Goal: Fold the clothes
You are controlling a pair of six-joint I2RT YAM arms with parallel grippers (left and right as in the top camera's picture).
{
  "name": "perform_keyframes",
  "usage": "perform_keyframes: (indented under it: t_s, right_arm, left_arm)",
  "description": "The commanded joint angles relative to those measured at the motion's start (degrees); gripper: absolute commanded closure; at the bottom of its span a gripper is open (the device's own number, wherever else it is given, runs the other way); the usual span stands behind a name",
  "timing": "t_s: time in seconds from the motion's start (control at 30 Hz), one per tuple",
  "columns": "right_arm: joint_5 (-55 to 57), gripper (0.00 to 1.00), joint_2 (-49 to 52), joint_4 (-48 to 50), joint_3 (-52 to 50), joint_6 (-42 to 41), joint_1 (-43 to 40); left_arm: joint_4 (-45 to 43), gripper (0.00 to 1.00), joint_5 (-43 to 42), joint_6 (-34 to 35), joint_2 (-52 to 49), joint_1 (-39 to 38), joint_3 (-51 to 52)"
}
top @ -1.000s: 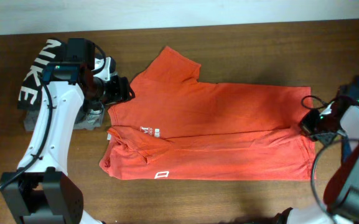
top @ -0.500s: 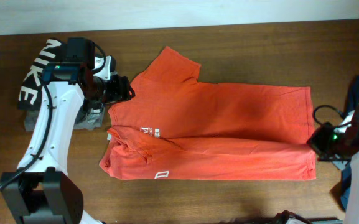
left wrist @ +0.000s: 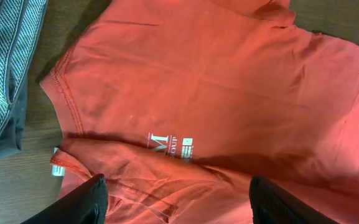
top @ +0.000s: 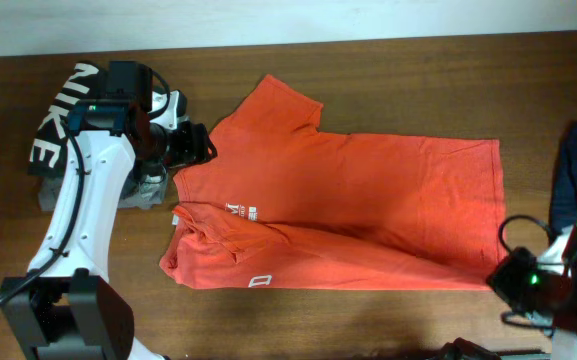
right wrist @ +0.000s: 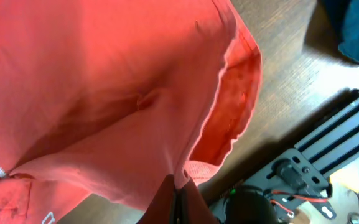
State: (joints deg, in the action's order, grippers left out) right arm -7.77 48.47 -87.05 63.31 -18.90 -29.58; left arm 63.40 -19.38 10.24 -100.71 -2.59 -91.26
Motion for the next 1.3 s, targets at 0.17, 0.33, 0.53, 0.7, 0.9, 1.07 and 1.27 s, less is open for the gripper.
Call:
perform_keyframes:
  t_s: [0.17, 0.33, 0.53, 0.7, 0.9, 1.07, 1.27]
  right_arm:
    - [2.3, 0.96, -2.8, -3.0, 0.0, -0.7, -0.1]
    - [3.8, 0.96, -2.7, -2.6, -0.1, -2.3, -0.1]
    - [5.5, 0.96, -2.7, -2.1, -2.9, -6.1, -0.1]
    - [4.5, 0.96, -2.7, 0.9, -9.3, -11.2, -0.1]
    - [5.8, 0.96, -2.7, 2.4, -12.7, -16.1, -0.1]
    - [7.0, 0.96, -2.7, 4.7, -13.2, -18.3, -0.1]
    - [7.3, 0.96, -1.1, 8.3, -13.2, -19.6, -0.1]
  left_arm:
    - [0.1, 0.28, -0.8, -1.0, 1.5, 0.1, -0.8]
    - [0.1, 0.28, -0.8, -1.0, 1.5, 0.1, -0.8]
    - [0.1, 0.28, -0.8, -1.0, 1.5, 0.1, -0.8]
    - [0.0, 0.28, -0.8, -1.0, 1.5, 0.1, -0.8]
    - [0.1, 0.28, -0.8, -1.0, 1.5, 0.1, -0.8]
    - [0.0, 0.28, -0.8, -1.0, 1.5, 0.1, -0.8]
    - [0.1, 0.28, -0.8, -1.0, 1.5, 0.1, -0.8]
